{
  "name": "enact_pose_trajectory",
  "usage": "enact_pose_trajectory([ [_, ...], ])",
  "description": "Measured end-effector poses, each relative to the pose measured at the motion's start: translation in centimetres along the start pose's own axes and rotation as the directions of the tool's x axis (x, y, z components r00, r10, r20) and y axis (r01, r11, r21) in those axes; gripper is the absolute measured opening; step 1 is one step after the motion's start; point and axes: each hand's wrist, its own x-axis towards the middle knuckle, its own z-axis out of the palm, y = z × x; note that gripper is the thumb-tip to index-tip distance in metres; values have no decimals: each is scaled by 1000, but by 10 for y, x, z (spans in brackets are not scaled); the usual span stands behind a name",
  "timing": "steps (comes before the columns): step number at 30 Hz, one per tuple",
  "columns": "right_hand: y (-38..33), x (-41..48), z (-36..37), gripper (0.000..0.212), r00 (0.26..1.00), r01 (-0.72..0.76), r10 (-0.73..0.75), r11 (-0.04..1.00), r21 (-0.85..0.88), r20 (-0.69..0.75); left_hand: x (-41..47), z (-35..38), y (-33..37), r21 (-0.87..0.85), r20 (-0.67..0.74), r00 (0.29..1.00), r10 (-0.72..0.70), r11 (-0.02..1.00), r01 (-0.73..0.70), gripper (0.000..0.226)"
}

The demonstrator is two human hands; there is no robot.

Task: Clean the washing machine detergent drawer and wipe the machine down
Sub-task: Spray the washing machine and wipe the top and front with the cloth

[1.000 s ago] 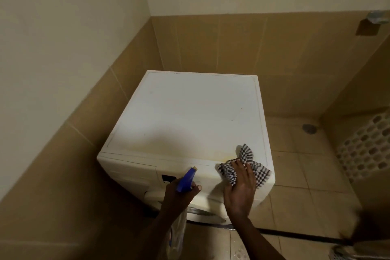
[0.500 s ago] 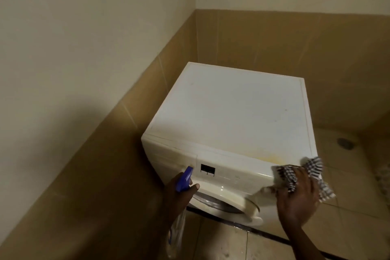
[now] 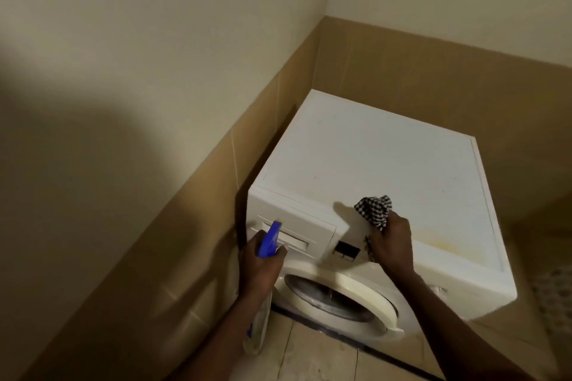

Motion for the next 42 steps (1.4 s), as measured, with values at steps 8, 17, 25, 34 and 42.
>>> enact_pose_trajectory([
  [8, -10, 16, 53, 52, 962, 228, -259, 936, -269, -87, 72, -17, -24, 17, -194, 968, 158, 987, -158, 48],
  [17, 13, 18, 73, 23, 923, 171, -260, 938, -302, -284, 97, -5, -52, -6, 164, 848, 504, 860, -510, 21],
  [25, 19, 15, 85, 15, 766, 366, -467, 881, -298, -442, 104, 41, -92, -45, 238, 730, 641, 758, -651, 23],
  [34, 35, 5, 99, 32, 472, 613, -573, 760, -217, -670, 108, 31, -109, -32, 208, 670, 713, 690, -723, 27],
  [42, 38, -15, 124, 55, 466, 676, -727, 661, -326, -505, 136, -15, -114, -105, -8, 826, 564, 821, -561, 38],
])
